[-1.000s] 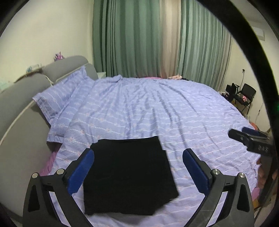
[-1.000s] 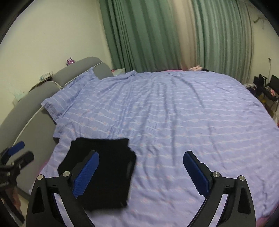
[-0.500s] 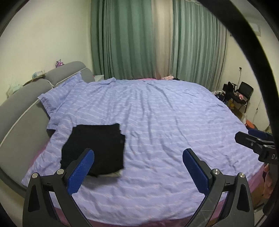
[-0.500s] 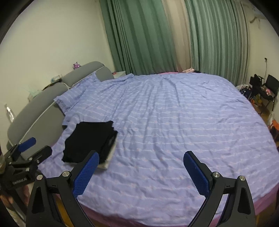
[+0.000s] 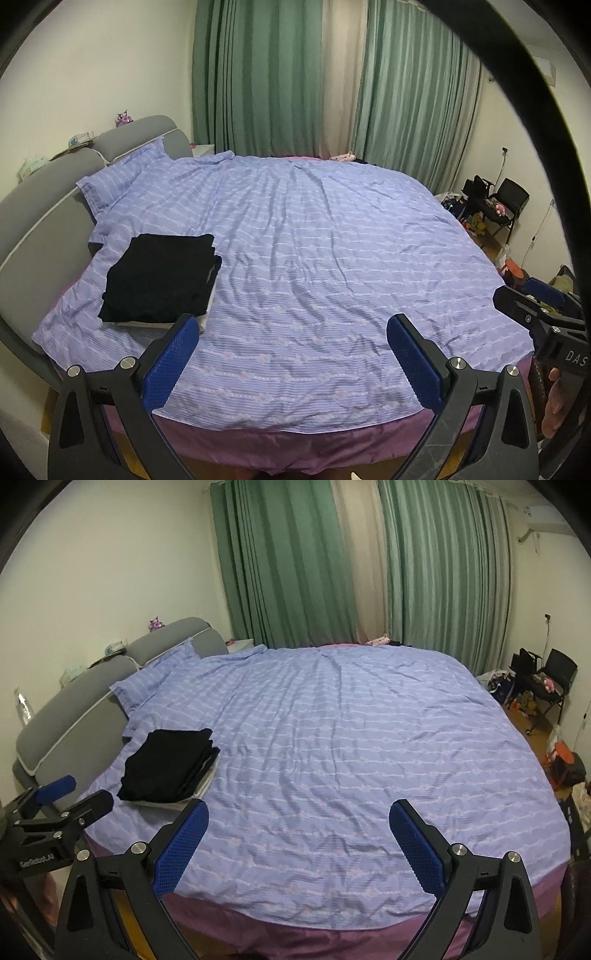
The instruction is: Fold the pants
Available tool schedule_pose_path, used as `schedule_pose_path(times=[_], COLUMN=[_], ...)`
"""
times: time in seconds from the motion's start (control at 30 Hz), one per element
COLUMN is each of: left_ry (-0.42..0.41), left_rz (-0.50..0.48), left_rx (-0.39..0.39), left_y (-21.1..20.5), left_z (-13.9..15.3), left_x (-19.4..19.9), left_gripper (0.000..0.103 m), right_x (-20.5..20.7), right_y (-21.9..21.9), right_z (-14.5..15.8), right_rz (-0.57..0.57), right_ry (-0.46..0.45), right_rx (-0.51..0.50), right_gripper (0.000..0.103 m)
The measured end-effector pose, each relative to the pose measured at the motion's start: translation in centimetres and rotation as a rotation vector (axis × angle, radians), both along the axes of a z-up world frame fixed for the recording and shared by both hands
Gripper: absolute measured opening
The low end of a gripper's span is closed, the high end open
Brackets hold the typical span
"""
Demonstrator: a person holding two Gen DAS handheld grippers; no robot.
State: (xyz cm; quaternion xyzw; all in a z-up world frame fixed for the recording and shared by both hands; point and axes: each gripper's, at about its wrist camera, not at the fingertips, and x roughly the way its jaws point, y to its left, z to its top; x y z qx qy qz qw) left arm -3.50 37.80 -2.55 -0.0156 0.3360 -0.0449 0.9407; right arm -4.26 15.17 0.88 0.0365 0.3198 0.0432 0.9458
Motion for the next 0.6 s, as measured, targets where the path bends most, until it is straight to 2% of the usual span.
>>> schedule_pose_path(times=[0.2, 0.6], left_ry=[-0.021, -0.060], left_rz=[-0.027, -0.098], left_rx=[0.004, 0.024], left_y=[-1.2, -1.5], left_z=[0.4, 2.0], left_x=[-1.1, -0.2], left_gripper=[0.103, 0.103], right_x=[-1.2, -2.2], right_y=[-0.4, -0.2], right_z=[0.5, 1.5], right_rz=[-0.028, -0.096], right_ry=[-0.012, -0.031], right_rx=[-0.012, -0.029], right_gripper=[0.099, 0.099])
